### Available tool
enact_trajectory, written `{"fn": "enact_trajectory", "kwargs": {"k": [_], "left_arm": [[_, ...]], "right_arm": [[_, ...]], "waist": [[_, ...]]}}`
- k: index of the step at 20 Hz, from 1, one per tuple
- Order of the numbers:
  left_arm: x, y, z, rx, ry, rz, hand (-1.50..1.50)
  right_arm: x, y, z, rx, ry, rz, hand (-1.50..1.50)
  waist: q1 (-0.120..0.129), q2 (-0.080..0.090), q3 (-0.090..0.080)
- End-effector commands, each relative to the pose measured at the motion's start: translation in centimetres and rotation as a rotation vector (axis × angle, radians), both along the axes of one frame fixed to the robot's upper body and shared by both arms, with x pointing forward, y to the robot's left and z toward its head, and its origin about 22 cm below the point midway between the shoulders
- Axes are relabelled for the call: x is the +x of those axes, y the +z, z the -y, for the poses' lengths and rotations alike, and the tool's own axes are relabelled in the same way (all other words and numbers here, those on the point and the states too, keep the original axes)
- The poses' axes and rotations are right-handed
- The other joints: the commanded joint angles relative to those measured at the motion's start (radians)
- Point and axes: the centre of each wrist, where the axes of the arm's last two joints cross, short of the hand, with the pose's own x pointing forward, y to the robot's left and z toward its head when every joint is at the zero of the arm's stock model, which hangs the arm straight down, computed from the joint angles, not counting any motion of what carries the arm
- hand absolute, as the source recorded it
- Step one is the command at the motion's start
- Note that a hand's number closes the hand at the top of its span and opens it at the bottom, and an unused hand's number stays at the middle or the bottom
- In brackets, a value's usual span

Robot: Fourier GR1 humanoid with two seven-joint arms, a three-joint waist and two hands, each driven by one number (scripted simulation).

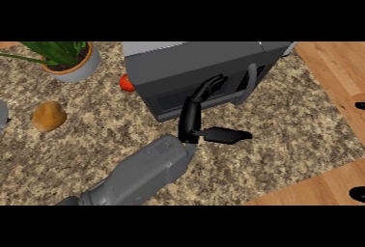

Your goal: Pick up the milk, place it into the microwave and close the microwave

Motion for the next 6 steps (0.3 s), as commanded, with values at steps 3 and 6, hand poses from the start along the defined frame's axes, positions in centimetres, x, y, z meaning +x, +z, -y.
{"fn": "enact_trajectory", "kwargs": {"k": [3,6], "left_arm": [[2.1,0.8,-0.6,-0.006,0.074,-0.026,-1.50],[2.0,0.5,-0.6,0.000,0.077,-0.018,-1.50]], "right_arm": [[0.9,0.2,0.9,0.042,0.035,-0.027,-1.50],[1.3,0.5,1.6,0.055,0.023,-0.034,-1.50]], "waist": [[-0.009,0.013,-0.002],[-0.011,0.010,-0.002]]}}
